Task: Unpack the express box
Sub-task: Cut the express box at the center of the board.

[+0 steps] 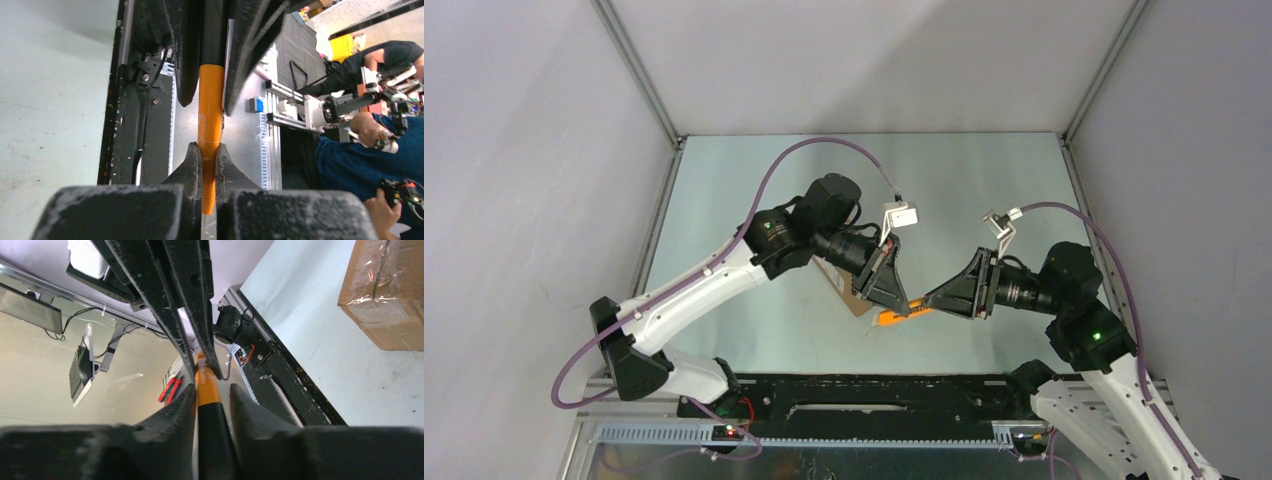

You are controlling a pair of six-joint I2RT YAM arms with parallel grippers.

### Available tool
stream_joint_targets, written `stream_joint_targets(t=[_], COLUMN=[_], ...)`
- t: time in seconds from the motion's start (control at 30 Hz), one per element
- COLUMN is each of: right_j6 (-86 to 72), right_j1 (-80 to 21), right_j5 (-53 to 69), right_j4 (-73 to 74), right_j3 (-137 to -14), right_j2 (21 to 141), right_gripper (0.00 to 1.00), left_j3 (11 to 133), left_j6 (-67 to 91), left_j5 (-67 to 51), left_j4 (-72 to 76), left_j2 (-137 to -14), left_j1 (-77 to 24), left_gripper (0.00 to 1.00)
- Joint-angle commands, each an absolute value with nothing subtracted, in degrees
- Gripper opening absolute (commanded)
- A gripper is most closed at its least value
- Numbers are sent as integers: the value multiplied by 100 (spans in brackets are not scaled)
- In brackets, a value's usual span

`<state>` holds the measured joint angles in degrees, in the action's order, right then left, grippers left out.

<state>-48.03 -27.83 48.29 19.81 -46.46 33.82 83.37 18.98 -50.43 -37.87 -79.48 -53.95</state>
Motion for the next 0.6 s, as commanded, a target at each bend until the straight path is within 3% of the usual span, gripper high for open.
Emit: stream_joint_targets(t=[0.0, 0.07, 0.2, 0.23, 0.27, 0.33, 0.4, 0.47, 0.57], right_j6=[-4799, -4824, -4715, -4754, -4854, -5358, -5877, -6308, -6792], right_j1=[-2805, -2809, -2805, -2794, -2782, -2787, -2791, -2830, -3098], right_j5=[4816, 4783, 4053, 3762, 3513, 3019, 2573, 2160, 1204], right_j4=[1890, 1898, 2505, 2703, 2757, 2655, 2457, 2293, 2261], right_j3=[-4880, -4837, -4823, -4769, -4654, -4260, -3777, -3328, -2875], right_j2=[3408, 3387, 3229, 3149, 3049, 2720, 2362, 2056, 1727], right_gripper=[23, 1, 0, 0, 0, 0, 0, 0, 0], left_j3=[8596, 8611, 8704, 8700, 8618, 8421, 8276, 8289, 8412], left_j6=[1828, 1828, 2066, 2246, 2470, 2934, 3304, 3636, 3973], left_j5=[-5052, -4987, -4218, -3811, -3576, -2878, -2045, -1218, -99], left_j4=[-3775, -3800, -3940, -3949, -3857, -3761, -3917, -4247, -4787], left_j2=[-7908, -7902, -7928, -7928, -7890, -7765, -7658, -7663, -7812], left_j1=[-5423, -5423, -5342, -5257, -5148, -4927, -4737, -4563, -4305], left_gripper=[0, 0, 2, 23, 32, 66, 89, 98, 100])
